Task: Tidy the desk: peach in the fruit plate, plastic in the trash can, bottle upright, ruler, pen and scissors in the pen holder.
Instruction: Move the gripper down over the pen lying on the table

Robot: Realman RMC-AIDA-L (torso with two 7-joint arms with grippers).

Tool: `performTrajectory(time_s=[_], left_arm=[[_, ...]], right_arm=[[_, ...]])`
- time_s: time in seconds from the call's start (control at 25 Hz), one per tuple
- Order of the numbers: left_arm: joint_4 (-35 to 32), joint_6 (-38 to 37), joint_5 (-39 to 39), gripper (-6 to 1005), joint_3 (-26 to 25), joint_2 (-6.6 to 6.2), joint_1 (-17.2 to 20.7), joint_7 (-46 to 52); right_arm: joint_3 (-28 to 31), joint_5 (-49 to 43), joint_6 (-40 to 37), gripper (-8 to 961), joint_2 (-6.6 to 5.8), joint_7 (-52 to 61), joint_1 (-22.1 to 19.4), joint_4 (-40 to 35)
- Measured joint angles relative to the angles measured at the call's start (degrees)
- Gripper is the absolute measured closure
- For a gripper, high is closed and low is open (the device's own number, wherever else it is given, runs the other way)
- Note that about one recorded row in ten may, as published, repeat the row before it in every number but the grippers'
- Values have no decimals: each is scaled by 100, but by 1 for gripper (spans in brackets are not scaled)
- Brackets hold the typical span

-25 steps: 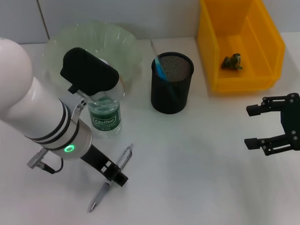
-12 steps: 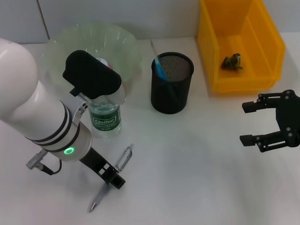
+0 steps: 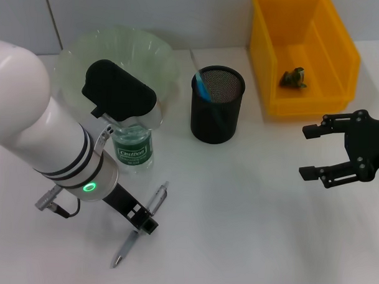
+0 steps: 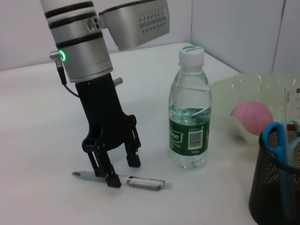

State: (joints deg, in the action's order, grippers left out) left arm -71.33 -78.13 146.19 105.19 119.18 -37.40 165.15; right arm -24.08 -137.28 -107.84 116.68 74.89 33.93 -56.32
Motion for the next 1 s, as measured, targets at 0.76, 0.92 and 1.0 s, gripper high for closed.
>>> performTrajectory(time_s=[0.76, 0.92, 1.0], left_arm=[[49, -128, 24, 408, 2, 0, -25, 0], [55, -135, 26, 412, -7, 0, -26, 0], [93, -144, 26, 415, -28, 0, -51, 0]], right_arm=[[-205, 1, 217, 127, 101, -45, 61, -1], [-209, 4, 224, 127, 110, -47, 71, -1], [-210, 6, 230, 127, 111, -47, 75, -1]])
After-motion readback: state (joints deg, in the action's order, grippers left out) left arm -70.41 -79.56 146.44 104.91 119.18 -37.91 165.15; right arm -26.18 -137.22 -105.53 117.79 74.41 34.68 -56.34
